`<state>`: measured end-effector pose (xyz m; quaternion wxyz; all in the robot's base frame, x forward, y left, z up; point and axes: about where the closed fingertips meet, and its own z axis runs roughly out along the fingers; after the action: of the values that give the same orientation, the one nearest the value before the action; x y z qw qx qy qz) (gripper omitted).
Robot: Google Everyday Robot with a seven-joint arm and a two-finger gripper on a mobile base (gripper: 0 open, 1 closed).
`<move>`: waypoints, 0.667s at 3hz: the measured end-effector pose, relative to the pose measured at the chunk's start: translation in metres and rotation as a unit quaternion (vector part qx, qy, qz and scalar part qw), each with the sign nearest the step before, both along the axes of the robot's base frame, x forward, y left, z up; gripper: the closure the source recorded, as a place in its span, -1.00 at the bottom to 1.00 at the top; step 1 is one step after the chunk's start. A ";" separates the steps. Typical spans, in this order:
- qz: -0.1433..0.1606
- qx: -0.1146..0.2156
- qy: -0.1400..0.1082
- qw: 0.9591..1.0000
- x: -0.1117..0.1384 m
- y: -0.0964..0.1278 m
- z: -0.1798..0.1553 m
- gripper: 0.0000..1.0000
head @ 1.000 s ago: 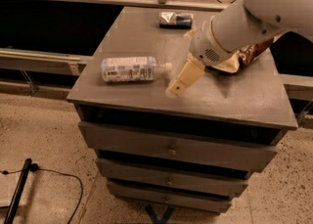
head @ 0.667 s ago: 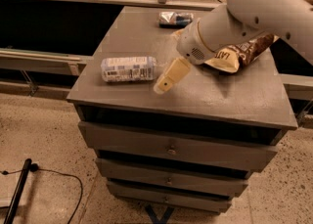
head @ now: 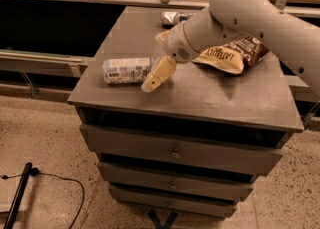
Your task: Move blue plastic bottle near redbull can
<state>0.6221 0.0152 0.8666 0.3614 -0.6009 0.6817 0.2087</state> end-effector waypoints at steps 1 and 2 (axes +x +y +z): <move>0.016 -0.003 0.021 1.000 0.001 0.009 -0.014 -0.65; 0.031 -0.005 0.033 0.999 0.002 0.015 -0.021 -0.19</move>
Offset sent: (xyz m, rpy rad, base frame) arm 0.0041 0.0173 -0.0280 -0.0130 0.0882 0.0934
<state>0.6240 0.0301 0.8452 0.3294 -0.6163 0.6753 0.2360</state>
